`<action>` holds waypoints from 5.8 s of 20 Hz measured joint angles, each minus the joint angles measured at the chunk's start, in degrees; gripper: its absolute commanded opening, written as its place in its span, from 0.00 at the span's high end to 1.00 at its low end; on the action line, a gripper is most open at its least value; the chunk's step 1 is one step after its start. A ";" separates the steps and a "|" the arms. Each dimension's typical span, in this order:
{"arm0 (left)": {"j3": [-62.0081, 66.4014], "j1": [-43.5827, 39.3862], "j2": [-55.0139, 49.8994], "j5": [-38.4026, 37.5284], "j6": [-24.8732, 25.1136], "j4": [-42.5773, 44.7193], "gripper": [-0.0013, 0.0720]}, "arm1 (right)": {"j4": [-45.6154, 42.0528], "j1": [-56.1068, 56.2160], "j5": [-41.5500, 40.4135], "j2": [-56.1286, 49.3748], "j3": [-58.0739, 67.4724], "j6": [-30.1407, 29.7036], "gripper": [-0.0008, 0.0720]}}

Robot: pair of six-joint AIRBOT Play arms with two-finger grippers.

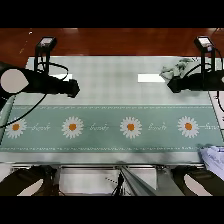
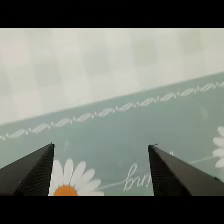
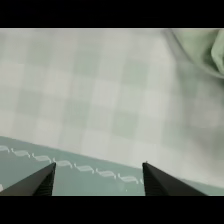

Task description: Fold the shirts.

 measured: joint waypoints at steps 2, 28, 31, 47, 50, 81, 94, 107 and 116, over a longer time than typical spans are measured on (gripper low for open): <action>-0.02 0.00 -0.04 2.99 0.02 0.00 0.00 | 2.05 0.00 -4.63 0.00 0.00 0.00 0.16; -0.02 0.17 -3.54 15.85 2.82 1.73 0.00 | 1.03 -23.39 -26.16 -35.91 12.70 32.72 0.25; -0.02 0.17 -3.54 15.72 2.82 1.73 0.00 | 1.84 -21.40 -28.74 -38.80 12.74 32.74 0.95; 29.79 0.17 -1.29 -1.68 5.53 1.75 0.00 | 24.65 -10.21 -20.90 -1.75 25.07 2.32 0.95; 36.70 0.17 1.75 -4.81 5.70 1.73 0.00 | 25.77 -5.27 -16.65 6.10 26.18 1.38 0.95; -25.22 0.17 5.64 1.14 8.17 -19.41 0.01 | -16.17 19.50 2.34 1.46 2.14 17.55 0.39; -30.60 0.17 -17.09 13.42 30.91 -58.27 0.05 | 0.70 -6.29 9.31 3.52 -7.02 6.73 0.39; -27.65 0.17 -22.27 16.90 35.08 -65.33 0.95 | 6.93 -7.10 9.53 2.23 -9.88 5.40 0.25; -27.56 0.17 -22.27 13.70 36.65 -65.55 0.95 | 29.38 -7.10 3.08 -7.63 -22.80 -3.30 0.25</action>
